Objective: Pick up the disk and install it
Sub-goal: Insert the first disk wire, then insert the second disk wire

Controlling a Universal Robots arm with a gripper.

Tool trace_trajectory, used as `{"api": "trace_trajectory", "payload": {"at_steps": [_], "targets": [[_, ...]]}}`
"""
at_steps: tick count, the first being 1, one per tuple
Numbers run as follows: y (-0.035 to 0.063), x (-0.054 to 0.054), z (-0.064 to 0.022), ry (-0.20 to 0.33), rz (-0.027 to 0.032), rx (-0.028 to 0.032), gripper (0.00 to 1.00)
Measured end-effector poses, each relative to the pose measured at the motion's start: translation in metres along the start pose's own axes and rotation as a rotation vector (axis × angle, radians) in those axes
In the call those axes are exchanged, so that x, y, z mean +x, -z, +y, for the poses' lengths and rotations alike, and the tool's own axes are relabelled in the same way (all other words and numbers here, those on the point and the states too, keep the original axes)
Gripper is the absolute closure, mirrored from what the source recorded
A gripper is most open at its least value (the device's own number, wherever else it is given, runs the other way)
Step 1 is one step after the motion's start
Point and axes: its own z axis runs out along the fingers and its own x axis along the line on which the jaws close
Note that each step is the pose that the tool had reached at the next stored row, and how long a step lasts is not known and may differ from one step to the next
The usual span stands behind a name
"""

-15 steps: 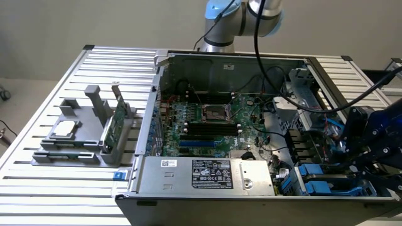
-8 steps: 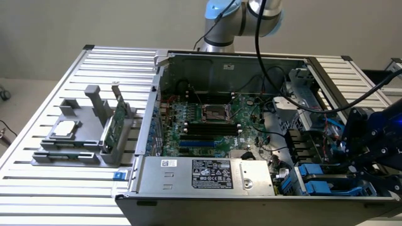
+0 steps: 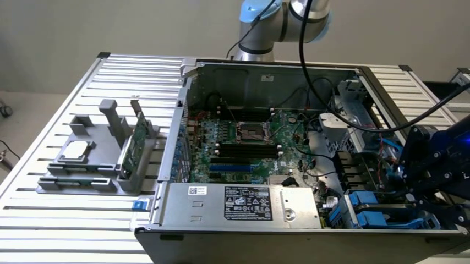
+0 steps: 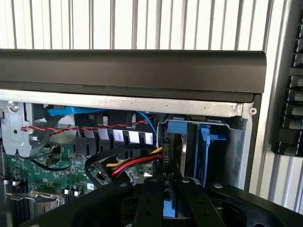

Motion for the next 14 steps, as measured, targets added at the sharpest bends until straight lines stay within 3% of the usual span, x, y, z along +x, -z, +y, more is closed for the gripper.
{"api": "trace_trajectory", "payload": {"at_steps": [2, 14], "targets": [[-0.0001, 0.0, 0.0, -0.007, -0.0025, 0.0017, 0.83], [-0.0006, 0.0023, 0.0001, -0.026, -0.0122, -0.0016, 0.83]]}}
